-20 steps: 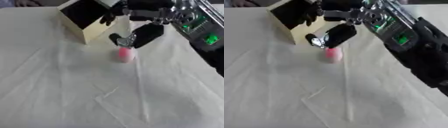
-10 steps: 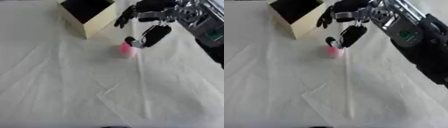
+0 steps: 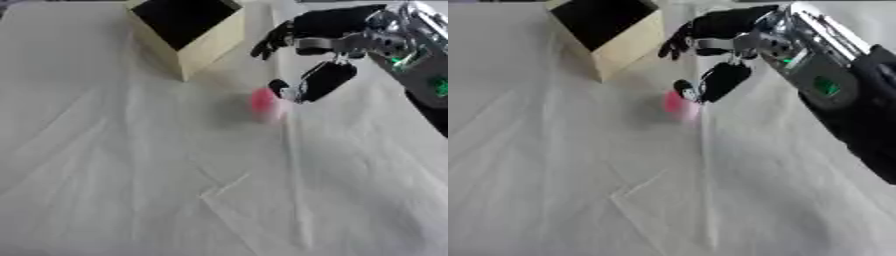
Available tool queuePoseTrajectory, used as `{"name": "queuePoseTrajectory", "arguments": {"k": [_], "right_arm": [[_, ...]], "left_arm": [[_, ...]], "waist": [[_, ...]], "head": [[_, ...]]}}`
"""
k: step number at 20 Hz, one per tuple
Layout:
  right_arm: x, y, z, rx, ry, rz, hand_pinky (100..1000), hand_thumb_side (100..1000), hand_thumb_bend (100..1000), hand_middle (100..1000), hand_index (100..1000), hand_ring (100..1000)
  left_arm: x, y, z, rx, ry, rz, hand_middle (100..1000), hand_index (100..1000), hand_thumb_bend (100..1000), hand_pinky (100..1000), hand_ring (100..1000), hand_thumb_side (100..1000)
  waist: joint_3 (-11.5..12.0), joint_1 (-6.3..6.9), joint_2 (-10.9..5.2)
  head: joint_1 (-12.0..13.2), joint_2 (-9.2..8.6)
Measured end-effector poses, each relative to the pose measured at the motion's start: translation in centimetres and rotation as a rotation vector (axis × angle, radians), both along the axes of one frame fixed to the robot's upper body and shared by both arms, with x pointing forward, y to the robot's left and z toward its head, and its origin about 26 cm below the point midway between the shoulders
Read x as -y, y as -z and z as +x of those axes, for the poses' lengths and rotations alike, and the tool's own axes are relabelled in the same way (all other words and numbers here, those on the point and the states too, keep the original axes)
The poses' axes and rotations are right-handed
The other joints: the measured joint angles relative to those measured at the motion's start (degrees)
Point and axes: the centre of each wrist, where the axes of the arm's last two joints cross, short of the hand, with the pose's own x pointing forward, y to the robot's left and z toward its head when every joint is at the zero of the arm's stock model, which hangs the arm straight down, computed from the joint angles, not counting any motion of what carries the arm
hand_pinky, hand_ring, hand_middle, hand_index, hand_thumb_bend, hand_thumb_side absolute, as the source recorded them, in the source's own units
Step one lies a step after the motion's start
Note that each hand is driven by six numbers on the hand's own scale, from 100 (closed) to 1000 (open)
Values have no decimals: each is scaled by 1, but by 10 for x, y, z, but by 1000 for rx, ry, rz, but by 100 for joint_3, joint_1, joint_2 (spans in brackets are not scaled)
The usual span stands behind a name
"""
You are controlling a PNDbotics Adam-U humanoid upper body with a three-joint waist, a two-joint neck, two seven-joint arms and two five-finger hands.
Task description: Pick up objects on the table and place them in the box.
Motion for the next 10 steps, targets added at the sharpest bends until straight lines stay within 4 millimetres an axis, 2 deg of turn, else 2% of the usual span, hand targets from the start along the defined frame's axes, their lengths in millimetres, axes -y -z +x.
{"name": "queuePoseTrajectory", "arguments": {"k": [3, 4, 6, 10], "right_arm": [[5, 7, 5, -8, 7, -27, 891, 460, 100, 806, 972, 866], [6, 9, 7, -14, 10, -33, 891, 451, 100, 805, 972, 865], [9, 13, 10, -31, 16, -44, 892, 457, 100, 803, 970, 863], [12, 20, 13, -58, 24, -63, 893, 546, 100, 800, 971, 863]], "left_arm": [[0, 0, 0, -3, 0, 0, 780, 888, 100, 724, 681, 737], [0, 0, 0, -5, 0, 0, 780, 888, 100, 724, 681, 737], [0, 0, 0, -7, -1, 0, 780, 888, 100, 724, 681, 737], [0, 0, 0, -10, 1, -1, 780, 885, 100, 725, 681, 741]], "waist": [[0, 2, 1], [0, 2, 2], [1, 4, 2], [12, 6, 2]], "head": [[-39, -25], [-57, -25], [-95, -25], [-153, -25]]}}
